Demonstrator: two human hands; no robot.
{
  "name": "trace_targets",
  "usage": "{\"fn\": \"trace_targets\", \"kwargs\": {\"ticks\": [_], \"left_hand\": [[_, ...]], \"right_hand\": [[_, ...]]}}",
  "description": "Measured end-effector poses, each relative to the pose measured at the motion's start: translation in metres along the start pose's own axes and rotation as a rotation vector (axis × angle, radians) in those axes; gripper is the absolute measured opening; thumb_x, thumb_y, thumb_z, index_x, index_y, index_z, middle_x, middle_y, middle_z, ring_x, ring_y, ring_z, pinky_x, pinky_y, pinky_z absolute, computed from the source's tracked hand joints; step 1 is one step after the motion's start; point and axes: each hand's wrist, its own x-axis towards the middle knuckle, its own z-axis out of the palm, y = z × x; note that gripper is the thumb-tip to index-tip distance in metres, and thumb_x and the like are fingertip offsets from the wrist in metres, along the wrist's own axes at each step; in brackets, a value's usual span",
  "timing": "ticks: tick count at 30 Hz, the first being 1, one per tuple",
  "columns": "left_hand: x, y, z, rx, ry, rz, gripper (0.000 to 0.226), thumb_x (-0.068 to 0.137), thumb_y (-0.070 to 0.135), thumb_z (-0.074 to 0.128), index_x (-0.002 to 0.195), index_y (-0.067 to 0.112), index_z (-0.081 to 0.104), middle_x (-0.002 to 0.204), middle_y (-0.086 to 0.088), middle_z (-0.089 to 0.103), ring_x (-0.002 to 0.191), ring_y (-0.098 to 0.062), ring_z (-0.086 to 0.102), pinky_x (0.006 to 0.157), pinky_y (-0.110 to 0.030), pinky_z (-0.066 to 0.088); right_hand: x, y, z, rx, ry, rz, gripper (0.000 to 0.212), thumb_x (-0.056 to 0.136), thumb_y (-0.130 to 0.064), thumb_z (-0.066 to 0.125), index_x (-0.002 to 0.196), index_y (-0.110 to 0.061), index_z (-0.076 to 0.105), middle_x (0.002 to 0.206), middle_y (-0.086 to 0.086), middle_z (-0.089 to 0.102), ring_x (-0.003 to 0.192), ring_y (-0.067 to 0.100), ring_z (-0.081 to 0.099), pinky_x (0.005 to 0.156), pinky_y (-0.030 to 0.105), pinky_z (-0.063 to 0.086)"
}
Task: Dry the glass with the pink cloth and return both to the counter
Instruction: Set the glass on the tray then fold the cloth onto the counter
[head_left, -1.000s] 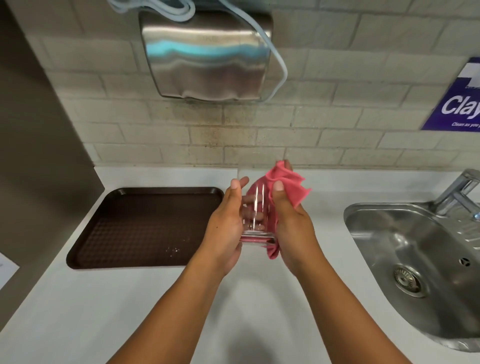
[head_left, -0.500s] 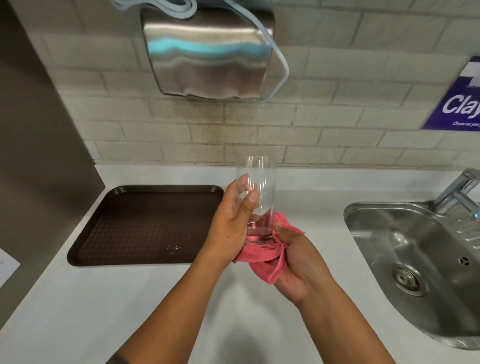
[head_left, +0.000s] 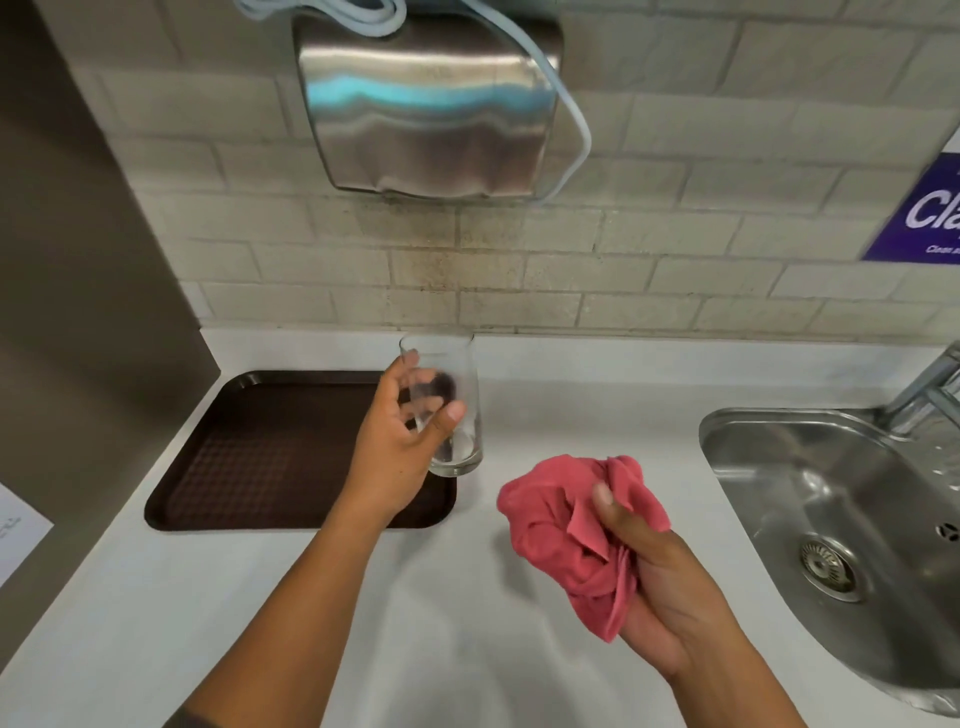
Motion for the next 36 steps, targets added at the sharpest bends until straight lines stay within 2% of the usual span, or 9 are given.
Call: {"fn": "trace_targets", "kwargs": {"ticks": [5, 8, 13, 20, 25, 28, 32, 34, 36], "left_hand": [[0.009, -0.034, -0.015, 0.101, 0.007, -0.109, 0.077, 0.083, 0.027, 0.089, 0.146, 0.036, 0.046, 0.148, 0.005, 0.054, 0.129, -0.016, 0.062, 0.086, -0.018, 0.055], [0.011, -0.052, -0.021, 0.162, 0.006, -0.150, 0.081, 0.081, 0.026, 0.091, 0.147, 0.029, 0.046, 0.149, 0.003, 0.052, 0.130, -0.020, 0.061, 0.096, -0.031, 0.055], [0.015, -0.073, -0.022, 0.226, 0.039, -0.203, 0.073, 0.080, 0.019, 0.092, 0.138, 0.029, 0.047, 0.142, 0.004, 0.053, 0.130, -0.022, 0.059, 0.097, -0.030, 0.052], [0.020, -0.085, -0.021, 0.332, 0.058, -0.237, 0.073, 0.077, 0.017, 0.094, 0.129, 0.031, 0.046, 0.132, 0.003, 0.056, 0.125, -0.024, 0.061, 0.094, -0.030, 0.054], [0.018, -0.053, -0.008, 0.453, 0.188, -0.202, 0.111, 0.071, 0.043, 0.096, 0.158, 0.019, 0.033, 0.162, -0.008, 0.032, 0.148, -0.028, 0.037, 0.115, -0.043, 0.042], [0.011, -0.014, 0.016, 0.394, 0.301, 0.003, 0.073, 0.089, 0.055, 0.075, 0.147, 0.018, 0.049, 0.147, -0.007, 0.052, 0.135, -0.023, 0.053, 0.112, -0.041, 0.047], [0.010, 0.040, 0.030, 0.015, -0.206, -0.229, 0.057, 0.094, 0.072, 0.053, 0.115, 0.024, 0.077, 0.106, 0.001, 0.082, 0.091, -0.009, 0.078, 0.075, -0.031, 0.062], [0.009, 0.057, 0.030, -0.094, -0.400, -0.255, 0.065, 0.088, 0.077, 0.053, 0.109, 0.022, 0.081, 0.104, 0.000, 0.084, 0.094, -0.012, 0.079, 0.076, -0.022, 0.060], [0.010, 0.065, 0.032, -0.133, -0.422, -0.213, 0.063, 0.090, 0.067, 0.061, 0.109, 0.009, 0.078, 0.098, -0.005, 0.079, 0.090, -0.019, 0.073, 0.081, -0.031, 0.055]], "right_hand": [[-0.004, 0.002, -0.014, -0.026, -0.014, -0.010, 0.023, 0.097, 0.004, 0.061, 0.109, -0.007, 0.077, 0.134, 0.037, 0.064, 0.119, 0.052, 0.067, 0.096, 0.071, 0.050], [-0.005, 0.000, -0.014, -0.057, 0.041, -0.022, 0.023, 0.094, 0.002, 0.063, 0.099, -0.011, 0.081, 0.134, 0.037, 0.064, 0.114, 0.050, 0.069, 0.095, 0.063, 0.051], [-0.006, -0.002, -0.011, -0.093, 0.129, 0.007, 0.043, 0.081, -0.004, 0.073, 0.124, -0.004, 0.069, 0.125, 0.038, 0.069, 0.099, 0.050, 0.074, 0.074, 0.056, 0.060], [0.000, -0.001, -0.004, -0.107, 0.071, 0.019, 0.053, 0.083, -0.003, 0.071, 0.135, 0.002, 0.060, 0.127, 0.037, 0.069, 0.101, 0.049, 0.075, 0.074, 0.056, 0.062], [0.008, -0.002, 0.005, -0.150, 0.045, -0.004, 0.049, 0.086, -0.003, 0.071, 0.134, 0.000, 0.063, 0.127, 0.034, 0.070, 0.111, 0.049, 0.072, 0.078, 0.053, 0.064], [0.019, -0.010, 0.019, -0.185, 0.017, -0.057, 0.049, 0.089, -0.004, 0.069, 0.137, -0.001, 0.061, 0.130, 0.033, 0.069, 0.120, 0.048, 0.068, 0.091, 0.057, 0.062], [0.038, -0.029, 0.053, -0.209, -0.076, -0.119, 0.038, 0.100, -0.008, 0.058, 0.137, -0.001, 0.061, 0.133, 0.033, 0.067, 0.125, 0.046, 0.066, 0.107, 0.060, 0.052], [0.045, -0.041, 0.069, -0.221, -0.117, -0.093, 0.036, 0.104, -0.012, 0.053, 0.136, 0.001, 0.062, 0.135, 0.035, 0.065, 0.126, 0.047, 0.065, 0.109, 0.062, 0.049], [0.050, -0.052, 0.079, -0.256, -0.155, -0.065, 0.044, 0.105, -0.018, 0.050, 0.143, 0.005, 0.054, 0.144, 0.038, 0.056, 0.134, 0.049, 0.057, 0.114, 0.063, 0.043]]}}
